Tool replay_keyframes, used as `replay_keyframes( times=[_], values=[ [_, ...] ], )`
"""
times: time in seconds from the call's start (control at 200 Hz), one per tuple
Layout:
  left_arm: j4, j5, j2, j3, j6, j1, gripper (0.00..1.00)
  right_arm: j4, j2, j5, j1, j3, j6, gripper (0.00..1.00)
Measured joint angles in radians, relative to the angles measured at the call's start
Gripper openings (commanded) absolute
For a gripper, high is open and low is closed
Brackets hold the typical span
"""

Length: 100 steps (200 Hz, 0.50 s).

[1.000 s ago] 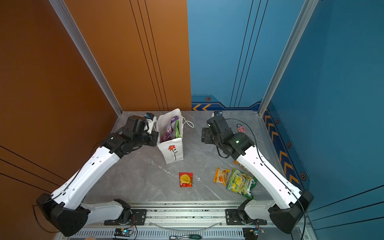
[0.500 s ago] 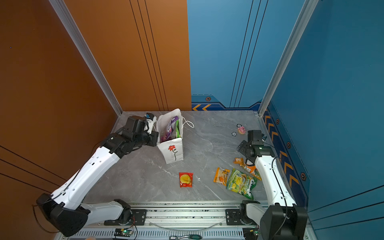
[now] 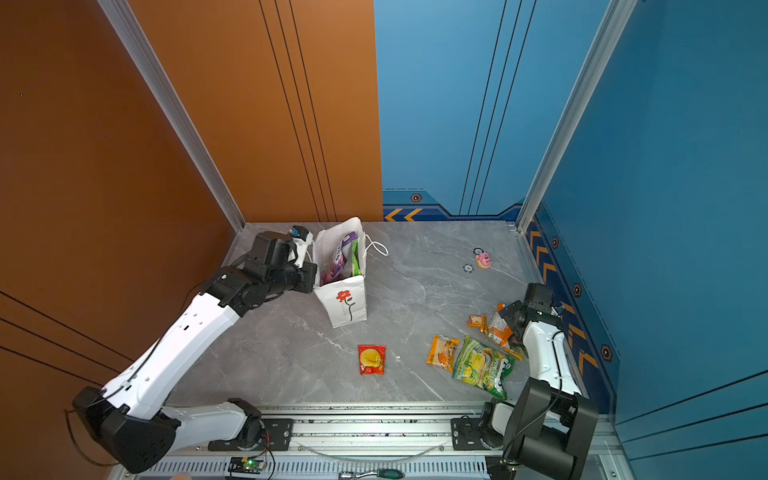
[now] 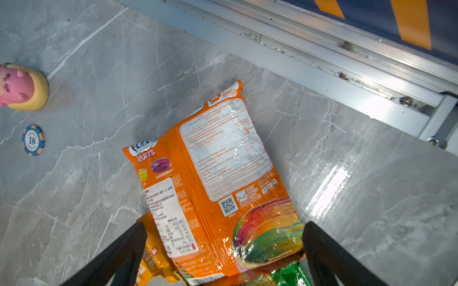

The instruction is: Place the snacks into the paper bag

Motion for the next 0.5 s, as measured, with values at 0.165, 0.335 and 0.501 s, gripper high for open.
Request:
replay_keyframes(
  times=[0.165, 0.335, 0.501],
  values=[
    [0.000, 0.000, 0.000, 0.000, 0.000, 0.000, 0.00, 0.043, 0.051, -0.026, -0.014, -0.024, -0.008, 1.00],
    [0.000, 0.000, 0.000, 0.000, 0.000, 0.000, 0.00, 0.087, 0.091, -0.071, -0.009, -0.024, -0.018, 1.00],
    [0.000, 0.000, 0.000, 0.000, 0.000, 0.000, 0.00, 0.106, 0.125, -0.113, 0.031, -0.024, -0.019, 0.98]
  ],
)
